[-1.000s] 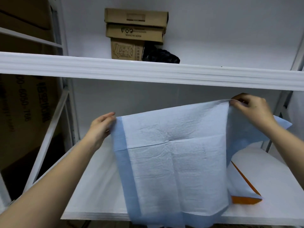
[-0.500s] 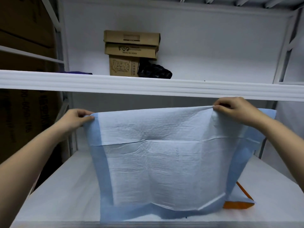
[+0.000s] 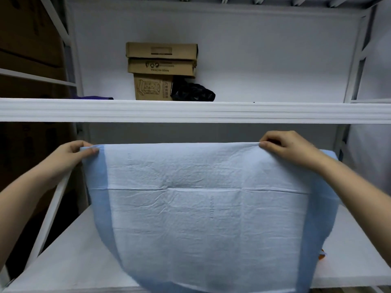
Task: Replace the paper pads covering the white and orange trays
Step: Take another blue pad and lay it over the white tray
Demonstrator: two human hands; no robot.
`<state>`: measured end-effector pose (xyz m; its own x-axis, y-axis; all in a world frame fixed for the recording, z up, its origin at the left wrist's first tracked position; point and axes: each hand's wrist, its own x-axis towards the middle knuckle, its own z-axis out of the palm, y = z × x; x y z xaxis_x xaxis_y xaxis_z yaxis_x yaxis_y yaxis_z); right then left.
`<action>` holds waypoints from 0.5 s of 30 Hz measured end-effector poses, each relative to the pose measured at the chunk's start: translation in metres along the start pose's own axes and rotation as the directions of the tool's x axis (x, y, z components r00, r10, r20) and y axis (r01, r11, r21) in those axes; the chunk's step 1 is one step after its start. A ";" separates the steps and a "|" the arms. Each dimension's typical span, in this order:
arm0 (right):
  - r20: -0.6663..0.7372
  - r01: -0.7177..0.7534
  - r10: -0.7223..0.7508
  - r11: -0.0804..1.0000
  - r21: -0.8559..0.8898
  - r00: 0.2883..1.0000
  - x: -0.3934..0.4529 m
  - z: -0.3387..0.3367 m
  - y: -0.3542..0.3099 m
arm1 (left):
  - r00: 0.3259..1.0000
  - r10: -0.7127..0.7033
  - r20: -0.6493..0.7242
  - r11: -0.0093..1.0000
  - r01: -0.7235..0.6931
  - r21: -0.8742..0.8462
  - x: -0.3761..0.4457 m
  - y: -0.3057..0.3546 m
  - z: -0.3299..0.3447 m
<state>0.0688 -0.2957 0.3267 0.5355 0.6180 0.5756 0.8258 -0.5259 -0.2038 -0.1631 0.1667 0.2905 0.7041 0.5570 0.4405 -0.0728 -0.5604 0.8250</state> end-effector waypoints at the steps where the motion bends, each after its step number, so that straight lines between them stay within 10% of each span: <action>1: -0.016 -0.008 0.008 1.000 -0.007 1.000 0.001 0.005 0.001 | 1.000 -0.010 -0.019 0.999 0.010 -0.033 0.002 -0.005 0.002; 15: -0.042 0.043 -0.058 0.952 -0.304 0.997 0.026 0.091 0.019 | 0.931 -0.148 -0.334 0.947 0.231 0.224 0.038 -0.076 0.052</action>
<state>0.1148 -0.2363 0.2653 0.4786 0.6225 0.6192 0.7552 -0.6516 0.0713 -0.0935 0.1983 0.2264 0.4303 0.8062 0.4061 0.2518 -0.5392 0.8037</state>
